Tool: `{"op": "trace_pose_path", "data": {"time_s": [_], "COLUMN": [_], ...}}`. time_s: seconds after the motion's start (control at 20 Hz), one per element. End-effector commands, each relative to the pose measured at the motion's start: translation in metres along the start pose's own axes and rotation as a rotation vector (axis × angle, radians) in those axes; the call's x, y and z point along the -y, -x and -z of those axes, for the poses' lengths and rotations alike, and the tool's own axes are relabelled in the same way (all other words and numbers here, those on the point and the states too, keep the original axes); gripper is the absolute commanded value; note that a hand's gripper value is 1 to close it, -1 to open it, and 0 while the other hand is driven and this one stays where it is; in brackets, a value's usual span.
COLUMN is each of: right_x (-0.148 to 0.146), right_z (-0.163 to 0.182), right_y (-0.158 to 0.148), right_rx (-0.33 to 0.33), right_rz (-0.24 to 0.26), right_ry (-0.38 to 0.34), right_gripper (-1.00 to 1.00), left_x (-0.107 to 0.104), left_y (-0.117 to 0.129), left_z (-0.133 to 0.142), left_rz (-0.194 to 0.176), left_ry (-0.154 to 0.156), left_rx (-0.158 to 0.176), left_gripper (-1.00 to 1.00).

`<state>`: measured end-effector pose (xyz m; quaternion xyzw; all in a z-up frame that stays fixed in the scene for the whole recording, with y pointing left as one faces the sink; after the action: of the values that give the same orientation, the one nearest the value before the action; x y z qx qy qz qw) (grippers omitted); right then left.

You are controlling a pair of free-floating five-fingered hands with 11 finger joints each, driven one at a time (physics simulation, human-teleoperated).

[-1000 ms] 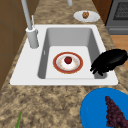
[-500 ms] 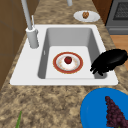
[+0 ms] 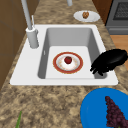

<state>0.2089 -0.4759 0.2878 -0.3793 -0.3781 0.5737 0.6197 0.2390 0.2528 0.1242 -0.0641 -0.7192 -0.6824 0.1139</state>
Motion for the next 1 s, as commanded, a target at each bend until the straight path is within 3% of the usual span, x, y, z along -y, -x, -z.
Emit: {"op": "trace_pose_path", "data": {"time_s": [0.0,0.35,0.6,0.75,0.95], "right_x": [-0.022,-0.064,-0.095,-0.11,-0.109], "right_z": [0.006,-0.007,-0.013,-0.018,-0.016], "right_y": [0.001,0.004,0.007,0.007,0.015], "right_rx": [0.022,-0.019,-0.012,-0.011,-0.014], "right_rz": [-0.042,-0.083,-0.075,-0.069,-0.066], "right_ry": [0.071,0.21,0.27,0.277,0.213], "right_gripper": [1.0,1.0,1.0,1.0,1.0], "left_x": [0.0,0.0,0.0,0.0,0.0], "left_y": [0.0,0.0,0.0,0.0,0.0], "left_z": [0.0,0.0,0.0,0.0,0.0], "left_rz": [0.0,0.0,0.0,0.0,0.0], "left_ry": [0.0,0.0,0.0,0.0,0.0], "left_rx": [0.0,0.0,0.0,0.0,0.0], "left_gripper": [0.0,0.0,0.0,0.0,0.0]}}
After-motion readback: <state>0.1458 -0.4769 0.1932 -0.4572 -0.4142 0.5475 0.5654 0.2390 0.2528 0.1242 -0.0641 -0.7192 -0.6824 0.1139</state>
